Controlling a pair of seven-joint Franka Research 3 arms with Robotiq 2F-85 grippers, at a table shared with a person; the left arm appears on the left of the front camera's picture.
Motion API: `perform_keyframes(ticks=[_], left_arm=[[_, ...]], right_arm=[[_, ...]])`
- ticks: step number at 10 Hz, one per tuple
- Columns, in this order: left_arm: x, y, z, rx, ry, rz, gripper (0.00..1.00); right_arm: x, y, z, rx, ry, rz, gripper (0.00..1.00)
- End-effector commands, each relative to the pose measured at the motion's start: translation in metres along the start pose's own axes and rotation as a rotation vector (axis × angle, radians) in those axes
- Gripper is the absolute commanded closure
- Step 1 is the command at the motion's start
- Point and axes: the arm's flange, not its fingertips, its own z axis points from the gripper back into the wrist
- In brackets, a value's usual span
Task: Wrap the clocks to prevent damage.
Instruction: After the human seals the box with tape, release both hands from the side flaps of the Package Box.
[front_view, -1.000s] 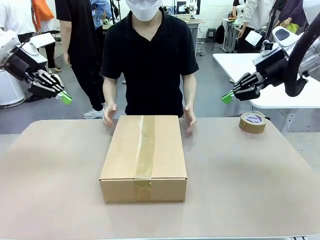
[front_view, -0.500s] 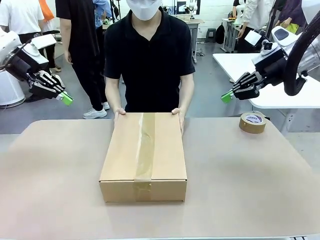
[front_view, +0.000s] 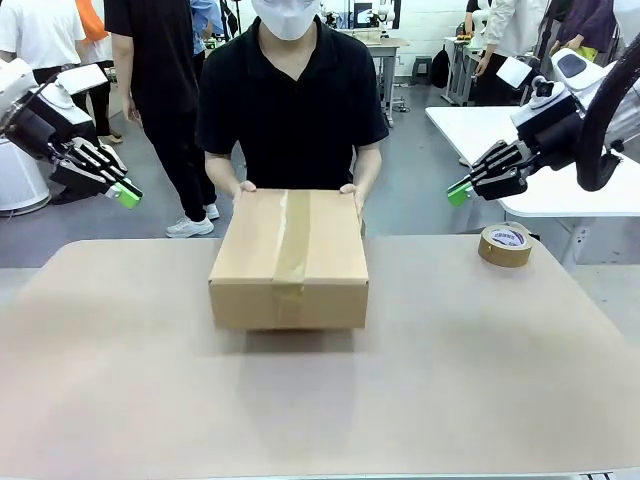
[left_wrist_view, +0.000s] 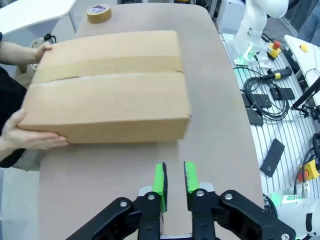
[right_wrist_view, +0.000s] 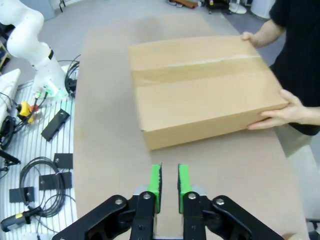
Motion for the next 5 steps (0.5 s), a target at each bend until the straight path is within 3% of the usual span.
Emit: perform_keyframes(ticks=[1,2,3,4,5], left_arm=[[0.0039,-0.0054,0.0063,0.013,-0.001,0.026,0.37],[0.0040,-0.0081,0.0071,0.010,-0.003,0.022,0.00],[0.0055,-0.0054,0.0099,0.002,0.003,0.022,0.17],[0.0046,-0.0074,0.0089,0.002,0.001,0.023,0.00],[0.0038,-0.0096,0.0078,0.003,-0.003,0.025,0.00]], right_arm=[[-0.0103,0.0059,0.0002,0.005,-0.016,-0.009,0.38],[-0.0123,0.0078,-0.0009,0.005,-0.018,-0.003,0.00],[-0.0123,0.0085,-0.0014,0.001,-0.020,-0.004,0.18],[-0.0137,0.0100,-0.0006,0.008,-0.023,-0.003,0.00],[-0.0149,0.0115,0.0001,0.010,-0.021,-0.003,0.00]])
